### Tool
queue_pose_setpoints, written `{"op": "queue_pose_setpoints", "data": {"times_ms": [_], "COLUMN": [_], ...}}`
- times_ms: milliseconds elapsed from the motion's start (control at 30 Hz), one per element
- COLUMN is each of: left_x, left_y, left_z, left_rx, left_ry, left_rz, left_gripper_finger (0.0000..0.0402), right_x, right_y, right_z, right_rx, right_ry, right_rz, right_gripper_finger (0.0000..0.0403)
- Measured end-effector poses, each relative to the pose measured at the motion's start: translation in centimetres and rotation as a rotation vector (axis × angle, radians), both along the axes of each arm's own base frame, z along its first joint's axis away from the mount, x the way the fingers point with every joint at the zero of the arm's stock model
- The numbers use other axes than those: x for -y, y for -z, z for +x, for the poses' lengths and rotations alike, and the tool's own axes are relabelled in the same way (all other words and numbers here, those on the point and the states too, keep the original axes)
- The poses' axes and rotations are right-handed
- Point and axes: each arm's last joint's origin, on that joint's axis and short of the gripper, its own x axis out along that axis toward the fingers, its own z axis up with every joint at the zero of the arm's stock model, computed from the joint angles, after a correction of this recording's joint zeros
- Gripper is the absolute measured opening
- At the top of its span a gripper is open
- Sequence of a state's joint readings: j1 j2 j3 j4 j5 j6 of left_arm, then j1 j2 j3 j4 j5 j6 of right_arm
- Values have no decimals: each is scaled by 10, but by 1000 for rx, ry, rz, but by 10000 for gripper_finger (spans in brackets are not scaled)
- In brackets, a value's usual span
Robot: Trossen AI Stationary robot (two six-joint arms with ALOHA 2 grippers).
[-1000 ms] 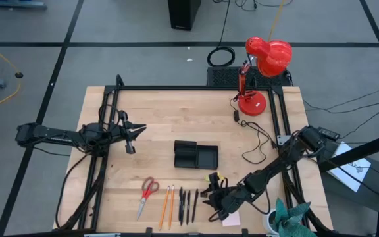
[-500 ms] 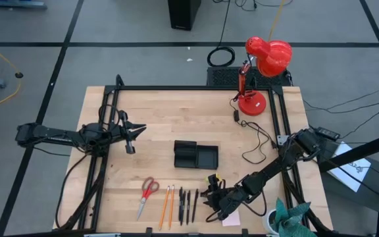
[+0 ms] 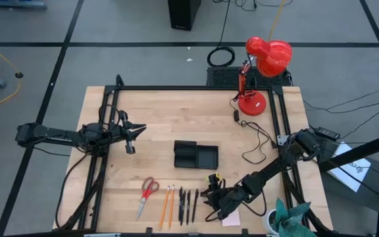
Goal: Pick and place office supplies into organizer
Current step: Put the black binder clip into the black desk organizer
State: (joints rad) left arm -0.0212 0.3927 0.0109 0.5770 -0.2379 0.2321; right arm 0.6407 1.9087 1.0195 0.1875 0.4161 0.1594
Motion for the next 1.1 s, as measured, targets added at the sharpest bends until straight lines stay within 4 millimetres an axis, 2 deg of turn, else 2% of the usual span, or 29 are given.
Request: {"op": "queue_pose_setpoints", "data": {"times_ms": [400,633,900,1100], "left_x": [0,0,0,0], "left_y": [0,0,0,0], "left_z": [0,0,0,0], "left_rx": [0,0,0,-1], "left_ry": [0,0,0,0], "left_rz": [0,0,0,0], "left_gripper_finger": [49,49,49,49], "right_x": [11,12,11,10], "right_y": [3,3,2,1], "right_z": [4,4,5,5], "right_rx": [-35,-39,-38,-33], "right_ry": [61,62,37,19], "right_rz": [10,15,25,9], "right_gripper_finger": [157,102,12,4]}}
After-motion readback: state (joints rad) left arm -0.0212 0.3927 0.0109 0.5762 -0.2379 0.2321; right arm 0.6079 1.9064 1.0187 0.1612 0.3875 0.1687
